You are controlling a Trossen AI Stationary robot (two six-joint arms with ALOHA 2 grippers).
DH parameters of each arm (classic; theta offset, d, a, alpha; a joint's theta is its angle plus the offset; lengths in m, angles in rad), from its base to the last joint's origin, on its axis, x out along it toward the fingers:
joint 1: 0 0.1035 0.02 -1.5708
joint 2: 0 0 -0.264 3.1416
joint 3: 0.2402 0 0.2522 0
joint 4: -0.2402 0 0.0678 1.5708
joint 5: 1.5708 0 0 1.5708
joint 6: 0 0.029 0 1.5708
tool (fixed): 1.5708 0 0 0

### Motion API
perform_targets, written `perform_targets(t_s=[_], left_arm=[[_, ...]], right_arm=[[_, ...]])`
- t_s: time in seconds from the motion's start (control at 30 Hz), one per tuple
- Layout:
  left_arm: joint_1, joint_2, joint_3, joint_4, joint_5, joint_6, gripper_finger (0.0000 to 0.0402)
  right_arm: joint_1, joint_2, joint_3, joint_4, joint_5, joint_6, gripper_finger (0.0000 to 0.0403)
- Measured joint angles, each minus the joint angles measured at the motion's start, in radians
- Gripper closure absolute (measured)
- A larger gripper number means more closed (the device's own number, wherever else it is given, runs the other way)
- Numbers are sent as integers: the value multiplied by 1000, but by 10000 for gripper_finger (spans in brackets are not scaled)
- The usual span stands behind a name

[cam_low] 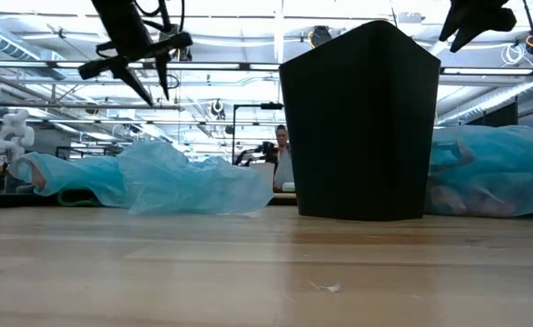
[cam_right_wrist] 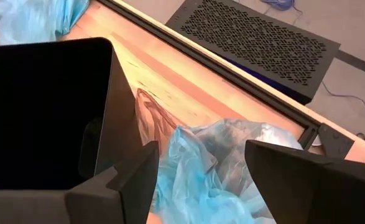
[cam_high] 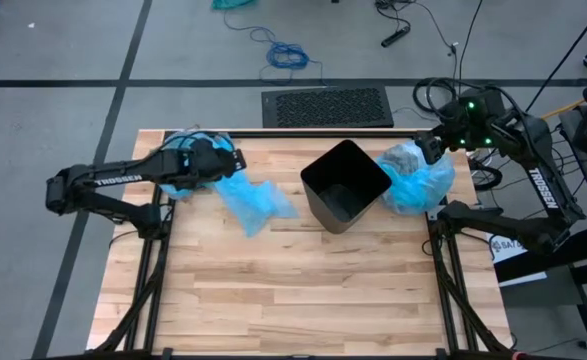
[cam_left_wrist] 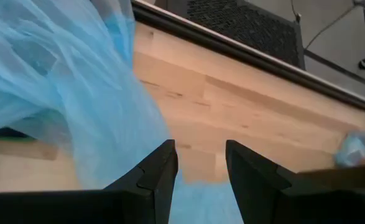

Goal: Place trash/remove bag and relplace
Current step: Put the blue trash bag into the trash bin

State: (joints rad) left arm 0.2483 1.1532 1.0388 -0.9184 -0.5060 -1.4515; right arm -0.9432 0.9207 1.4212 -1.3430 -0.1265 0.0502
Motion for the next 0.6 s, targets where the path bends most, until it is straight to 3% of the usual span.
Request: perform_targets(t_s=[0.23, 0.6], left_arm=[[69, 27, 0, -26, -2, -9, 232], [93, 126, 0, -59, 35, -9, 98]], right_arm=[[0, -2, 0, 0, 0, -41, 172], [0, -17, 0, -32, -2, -56, 172]])
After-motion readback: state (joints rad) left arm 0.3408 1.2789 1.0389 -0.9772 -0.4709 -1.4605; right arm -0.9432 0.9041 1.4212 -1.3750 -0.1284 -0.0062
